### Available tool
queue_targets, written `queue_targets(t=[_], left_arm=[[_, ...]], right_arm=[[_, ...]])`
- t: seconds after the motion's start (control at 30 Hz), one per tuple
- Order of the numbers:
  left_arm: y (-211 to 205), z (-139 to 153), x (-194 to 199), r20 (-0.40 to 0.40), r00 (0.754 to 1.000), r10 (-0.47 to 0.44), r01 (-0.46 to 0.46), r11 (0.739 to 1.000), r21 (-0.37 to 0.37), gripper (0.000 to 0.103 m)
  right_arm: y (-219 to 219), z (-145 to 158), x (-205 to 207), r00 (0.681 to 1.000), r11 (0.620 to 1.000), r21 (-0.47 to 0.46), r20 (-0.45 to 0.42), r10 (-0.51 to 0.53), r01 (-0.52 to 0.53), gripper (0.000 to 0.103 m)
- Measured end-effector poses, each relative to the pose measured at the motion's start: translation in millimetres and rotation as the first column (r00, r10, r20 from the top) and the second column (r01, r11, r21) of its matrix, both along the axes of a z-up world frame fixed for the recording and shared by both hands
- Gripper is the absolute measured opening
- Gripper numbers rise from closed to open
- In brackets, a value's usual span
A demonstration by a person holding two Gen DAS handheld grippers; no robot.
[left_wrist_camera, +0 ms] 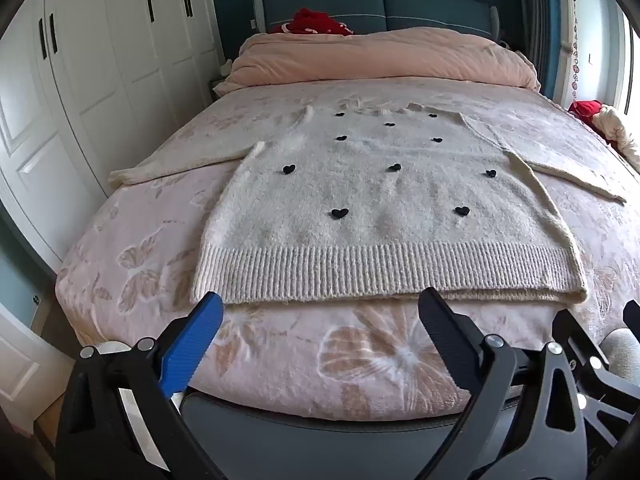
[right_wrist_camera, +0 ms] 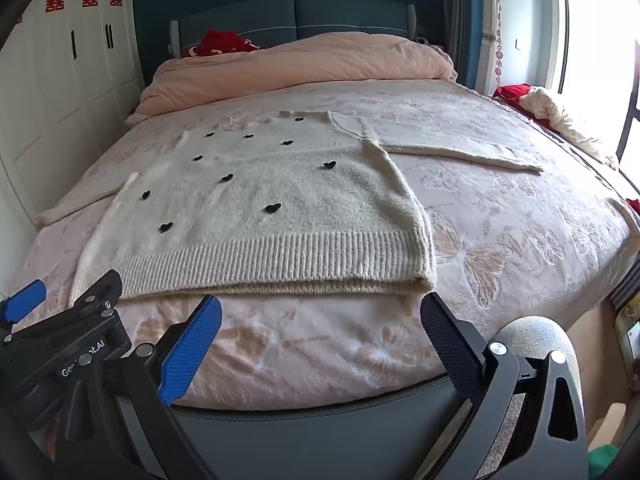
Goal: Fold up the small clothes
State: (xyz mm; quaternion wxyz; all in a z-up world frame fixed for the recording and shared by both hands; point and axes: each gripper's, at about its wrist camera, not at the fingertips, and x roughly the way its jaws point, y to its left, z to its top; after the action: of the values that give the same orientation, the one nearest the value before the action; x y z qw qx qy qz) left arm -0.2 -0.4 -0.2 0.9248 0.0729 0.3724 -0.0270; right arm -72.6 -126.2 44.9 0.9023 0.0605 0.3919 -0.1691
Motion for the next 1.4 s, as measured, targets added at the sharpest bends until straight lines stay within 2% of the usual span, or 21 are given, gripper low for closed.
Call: queue_targets(t=[1.4], left_arm=[[0.8,1.2,-0.8,-0.006,1.000,0.000,0.000,1.000,-0.014,0.095]], right_arm=[[0.4,1.4,-1.9,1.000,1.000,-0.006,0.002,-0.008,0.008,0.098]])
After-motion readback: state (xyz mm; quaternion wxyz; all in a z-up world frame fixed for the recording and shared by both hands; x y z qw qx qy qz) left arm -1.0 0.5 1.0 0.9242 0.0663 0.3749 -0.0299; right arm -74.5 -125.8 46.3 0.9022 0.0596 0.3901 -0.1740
